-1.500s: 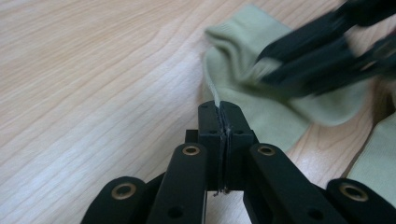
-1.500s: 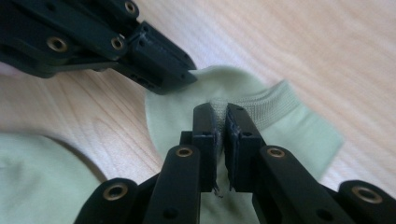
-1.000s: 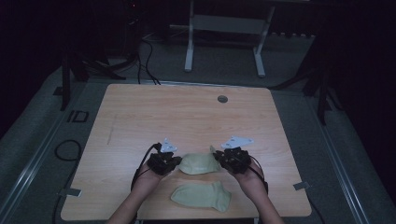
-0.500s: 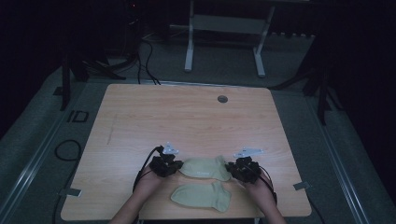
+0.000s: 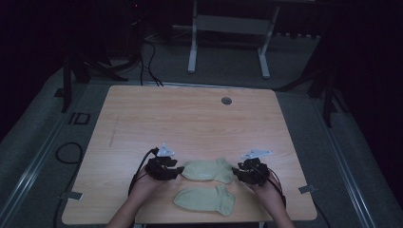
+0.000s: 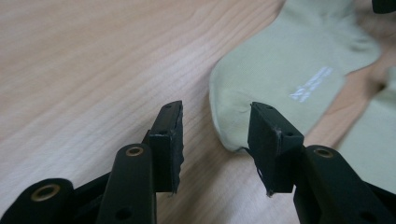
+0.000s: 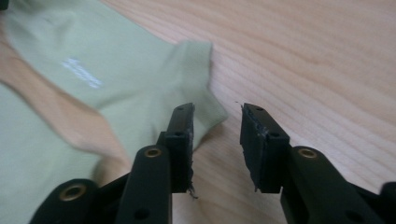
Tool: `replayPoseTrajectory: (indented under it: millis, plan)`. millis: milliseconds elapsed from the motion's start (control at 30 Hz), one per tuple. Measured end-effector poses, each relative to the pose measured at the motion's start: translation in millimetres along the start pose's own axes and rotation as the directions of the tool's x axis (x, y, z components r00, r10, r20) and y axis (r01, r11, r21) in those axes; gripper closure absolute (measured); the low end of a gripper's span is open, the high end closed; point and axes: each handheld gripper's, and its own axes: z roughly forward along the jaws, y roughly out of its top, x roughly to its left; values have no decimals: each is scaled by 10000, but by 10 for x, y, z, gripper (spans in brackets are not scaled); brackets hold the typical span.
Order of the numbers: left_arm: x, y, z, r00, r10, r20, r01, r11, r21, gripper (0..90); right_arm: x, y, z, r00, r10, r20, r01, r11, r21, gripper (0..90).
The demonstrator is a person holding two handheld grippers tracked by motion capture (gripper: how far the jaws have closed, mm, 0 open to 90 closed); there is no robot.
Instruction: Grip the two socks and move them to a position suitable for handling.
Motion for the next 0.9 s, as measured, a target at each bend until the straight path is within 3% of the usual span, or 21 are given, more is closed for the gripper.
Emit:
replayPoseTrajectory:
  millis: [100,133,233,267,367,433,500,567,600,700,900]
  plan:
    - [-19,-15,-114,9999,-52,110,55,9996,-292,555,52,15,-99,9999,-105,-137,102,9998,-195,630]
    - [-82,-38,-226,9999,120,116,-114,9988,-472,558,141,15,-201,9989,-296,-362,281,9987,-423,639]
    - [-191,-80,-307,9992,336,200,-325,9979,-557,678,231,-5,-250,9970,-553,-537,524,9972,-541,715]
    - [-275,-118,-339,9980,564,299,-546,9969,-570,747,357,-54,-270,9940,-957,-533,932,9945,-475,828]
    - [-515,-267,-343,9926,894,820,-854,9950,-514,864,489,-140,-265,9880,-1246,-915,1218,9919,-347,893]
    - [-560,-307,-323,9907,950,977,-913,9950,-415,890,566,-216,-271,9829,-1341,-1259,1315,9909,-284,895]
    - [-651,-414,-227,9879,1097,1100,-1108,9938,45,891,634,-308,-274,9799,-1293,-1518,1277,9916,-202,895]
    - [-651,-414,-227,9879,1097,1100,-1108,9938,45,891,652,-337,-271,9788,-1305,-1578,1301,9914,-134,895]
    - [-666,-497,-142,9881,1046,1131,-1099,9931,420,891,687,-422,-240,9758,-1422,-1661,1460,9892,110,894]
    - [-651,-532,-112,9896,936,1095,-998,9936,531,891,660,-500,-158,9743,-1513,-1667,1624,9852,550,894]
    - [-678,-567,-115,9900,847,1127,-911,9945,525,891,522,-478,-115,9760,-1389,-1680,1510,9866,615,895]
